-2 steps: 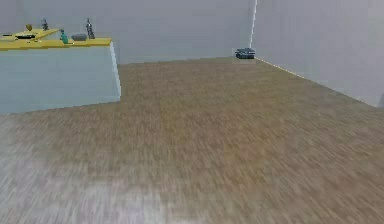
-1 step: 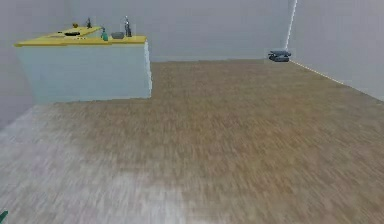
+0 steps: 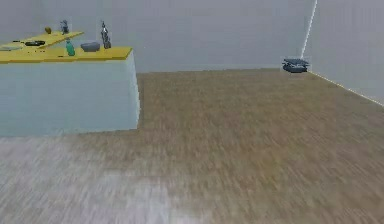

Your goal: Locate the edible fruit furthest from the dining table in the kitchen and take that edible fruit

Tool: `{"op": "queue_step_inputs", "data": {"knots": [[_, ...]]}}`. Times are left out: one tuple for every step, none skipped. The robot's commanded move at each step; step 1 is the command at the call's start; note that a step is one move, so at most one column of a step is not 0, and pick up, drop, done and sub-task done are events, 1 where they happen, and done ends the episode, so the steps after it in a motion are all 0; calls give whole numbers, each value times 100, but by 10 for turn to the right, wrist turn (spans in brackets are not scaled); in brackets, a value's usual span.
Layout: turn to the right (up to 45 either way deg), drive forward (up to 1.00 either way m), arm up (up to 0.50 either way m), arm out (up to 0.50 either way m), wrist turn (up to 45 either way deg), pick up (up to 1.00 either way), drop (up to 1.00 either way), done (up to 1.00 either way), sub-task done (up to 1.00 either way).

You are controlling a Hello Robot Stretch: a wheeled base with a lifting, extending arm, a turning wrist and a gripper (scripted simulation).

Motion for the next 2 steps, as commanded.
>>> {"op": "queue_step_inputs", "data": {"knots": [[0, 100, 0, 0, 0, 0, 0, 0, 0], [0, 100, 0, 0, 0, 0, 0, 0, 0]]}}
